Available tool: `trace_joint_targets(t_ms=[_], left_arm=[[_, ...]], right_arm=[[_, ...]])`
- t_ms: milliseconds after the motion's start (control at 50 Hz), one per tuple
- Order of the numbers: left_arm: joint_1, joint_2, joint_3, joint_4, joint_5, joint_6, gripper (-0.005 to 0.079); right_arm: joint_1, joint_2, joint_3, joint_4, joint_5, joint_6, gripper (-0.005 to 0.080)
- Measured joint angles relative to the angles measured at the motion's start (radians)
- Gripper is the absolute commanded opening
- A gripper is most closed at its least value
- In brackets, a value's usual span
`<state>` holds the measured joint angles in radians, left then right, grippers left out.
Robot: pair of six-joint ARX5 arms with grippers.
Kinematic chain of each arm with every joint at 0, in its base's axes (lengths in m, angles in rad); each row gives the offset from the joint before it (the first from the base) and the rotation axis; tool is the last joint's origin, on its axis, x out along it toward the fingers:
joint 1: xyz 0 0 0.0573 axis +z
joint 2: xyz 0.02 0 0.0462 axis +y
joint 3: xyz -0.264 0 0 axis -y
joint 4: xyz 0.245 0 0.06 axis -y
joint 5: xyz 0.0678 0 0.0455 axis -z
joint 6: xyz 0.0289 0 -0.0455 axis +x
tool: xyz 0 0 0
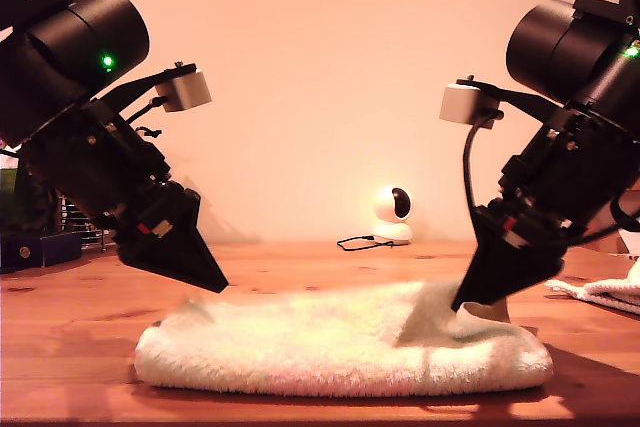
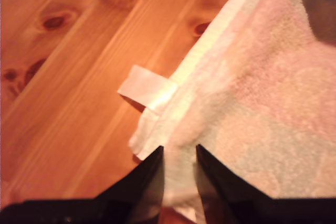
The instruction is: Fold the tea towel in front of you. After folding it, place it to the right side.
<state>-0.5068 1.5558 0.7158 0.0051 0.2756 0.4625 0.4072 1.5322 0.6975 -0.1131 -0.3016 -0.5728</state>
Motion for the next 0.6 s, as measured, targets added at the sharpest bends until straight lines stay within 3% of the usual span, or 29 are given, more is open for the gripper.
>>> trace_joint_targets(t_ms=[260,440,600], left_arm=[[0.01,0.005,0.003,0.022,-0.043,-0.014,0.0168],[0.011,0.005,0.033,-0.006,-0.037,-0.116,0.0167],[0.011,0.005,0.067,-0.016,0.036,-0.187,0.0162]], right_arm=[[0.0,0.0,0.006,0.061,0.078,0.024,0.0266],[-0.001,0.0,0.079,-0.072,0.083,0.111,0.0264],[-0.001,0.0,0.209,-0.174,0.076,0.226,0.0263]])
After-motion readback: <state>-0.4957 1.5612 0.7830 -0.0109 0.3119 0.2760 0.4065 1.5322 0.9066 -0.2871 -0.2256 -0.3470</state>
